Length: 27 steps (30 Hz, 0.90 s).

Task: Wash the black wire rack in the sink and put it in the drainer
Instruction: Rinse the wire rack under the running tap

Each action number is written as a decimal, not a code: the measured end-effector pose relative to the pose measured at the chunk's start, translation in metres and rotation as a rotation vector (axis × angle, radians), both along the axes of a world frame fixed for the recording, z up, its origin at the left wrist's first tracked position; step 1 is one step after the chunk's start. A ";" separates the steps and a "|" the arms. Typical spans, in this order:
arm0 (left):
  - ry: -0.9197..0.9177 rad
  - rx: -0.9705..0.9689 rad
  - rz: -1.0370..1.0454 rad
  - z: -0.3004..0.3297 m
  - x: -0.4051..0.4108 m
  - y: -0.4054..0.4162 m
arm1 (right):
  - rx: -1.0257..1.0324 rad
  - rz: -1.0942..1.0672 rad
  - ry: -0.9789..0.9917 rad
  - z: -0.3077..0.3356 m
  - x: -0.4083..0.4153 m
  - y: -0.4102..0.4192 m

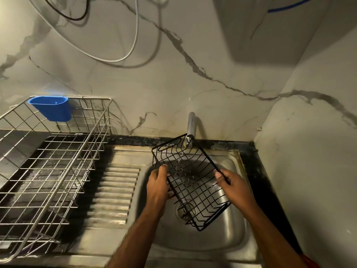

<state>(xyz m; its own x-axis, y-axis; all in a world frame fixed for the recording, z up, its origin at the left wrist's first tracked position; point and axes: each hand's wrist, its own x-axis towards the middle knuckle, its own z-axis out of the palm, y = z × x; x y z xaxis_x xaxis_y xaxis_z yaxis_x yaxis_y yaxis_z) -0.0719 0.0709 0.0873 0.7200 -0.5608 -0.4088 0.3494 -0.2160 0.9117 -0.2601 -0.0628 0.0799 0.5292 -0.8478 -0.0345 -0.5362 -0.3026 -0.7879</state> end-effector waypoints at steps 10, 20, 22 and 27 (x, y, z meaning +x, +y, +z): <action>0.044 0.003 -0.005 0.001 0.001 0.003 | 0.029 -0.055 -0.056 -0.003 0.002 0.004; 0.156 -0.004 0.062 -0.007 0.006 0.008 | 0.374 -0.357 -0.340 0.001 0.006 0.029; 0.182 -0.028 0.071 -0.007 0.006 0.009 | 0.498 -0.436 -0.414 -0.002 0.007 0.033; 0.275 -0.098 0.046 -0.008 0.002 0.007 | 0.850 -0.369 -0.593 -0.014 0.012 0.042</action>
